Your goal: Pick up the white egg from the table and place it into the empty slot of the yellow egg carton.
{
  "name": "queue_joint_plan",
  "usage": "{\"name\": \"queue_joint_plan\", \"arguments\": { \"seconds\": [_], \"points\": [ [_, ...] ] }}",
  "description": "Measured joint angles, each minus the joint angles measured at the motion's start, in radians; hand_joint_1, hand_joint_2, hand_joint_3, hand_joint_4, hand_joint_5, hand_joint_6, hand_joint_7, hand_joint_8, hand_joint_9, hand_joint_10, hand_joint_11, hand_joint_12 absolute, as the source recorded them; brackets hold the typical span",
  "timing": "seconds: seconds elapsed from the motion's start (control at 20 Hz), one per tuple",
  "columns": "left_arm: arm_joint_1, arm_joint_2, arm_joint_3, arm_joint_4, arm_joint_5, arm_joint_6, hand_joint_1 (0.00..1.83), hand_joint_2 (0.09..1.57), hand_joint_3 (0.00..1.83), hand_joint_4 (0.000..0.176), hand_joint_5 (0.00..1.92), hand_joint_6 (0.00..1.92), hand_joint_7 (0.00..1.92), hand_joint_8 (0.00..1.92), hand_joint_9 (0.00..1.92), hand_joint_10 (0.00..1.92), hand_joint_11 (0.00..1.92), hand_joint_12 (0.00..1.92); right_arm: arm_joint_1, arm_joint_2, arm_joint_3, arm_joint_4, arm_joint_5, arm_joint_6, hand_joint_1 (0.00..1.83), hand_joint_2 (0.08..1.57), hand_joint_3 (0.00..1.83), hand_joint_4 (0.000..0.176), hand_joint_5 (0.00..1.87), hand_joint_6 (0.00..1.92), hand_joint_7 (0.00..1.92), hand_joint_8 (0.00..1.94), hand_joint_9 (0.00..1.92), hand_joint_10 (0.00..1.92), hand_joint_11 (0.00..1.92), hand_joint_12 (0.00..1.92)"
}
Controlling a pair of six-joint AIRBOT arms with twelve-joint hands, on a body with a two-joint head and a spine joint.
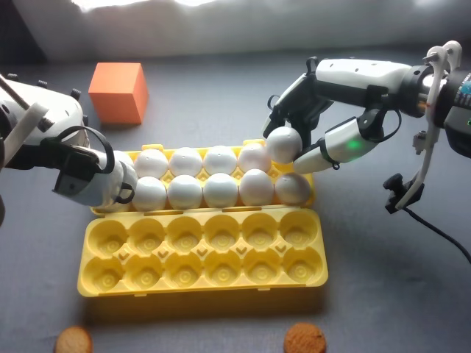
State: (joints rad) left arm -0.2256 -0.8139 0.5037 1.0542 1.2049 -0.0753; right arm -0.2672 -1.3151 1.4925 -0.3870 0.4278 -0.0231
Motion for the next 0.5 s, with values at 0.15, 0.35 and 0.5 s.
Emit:
{"name": "queue_joint_plan", "arguments": {
  "seconds": [0.15,0.35,0.5],
  "points": [
    [0.0,0.0,0.0,0.0,0.001,0.0,0.0,1.33,0.0,0.0,0.48,0.0,0.63,0.0,0.61,0.0,0.17,1.26,-0.013,0.0,0.002,0.002,0.031,-0.02,1.13,1.03,0.0,0.0,0.84,0.28,1.0,0.06,0.94,0.19,0.45,1.17],
    [0.0,0.0,0.0,0.0,0.002,0.0,0.0,1.34,0.0,0.0,0.5,0.01,0.64,0.0,0.63,0.01,0.19,1.26,-0.018,0.0,0.002,0.001,0.033,-0.034,1.11,1.01,0.0,0.0,0.83,0.04,0.93,0.0,0.89,0.09,0.38,1.18],
    [0.0,0.0,0.0,0.0,0.003,0.0,0.0,1.33,0.0,0.0,0.49,0.0,0.64,0.0,0.63,0.01,0.2,1.27,-0.024,0.0,0.002,0.0,0.03,-0.035,1.08,1.01,0.0,0.0,0.76,0.0,0.84,0.0,0.81,0.03,0.27,1.21]
  ]
}}
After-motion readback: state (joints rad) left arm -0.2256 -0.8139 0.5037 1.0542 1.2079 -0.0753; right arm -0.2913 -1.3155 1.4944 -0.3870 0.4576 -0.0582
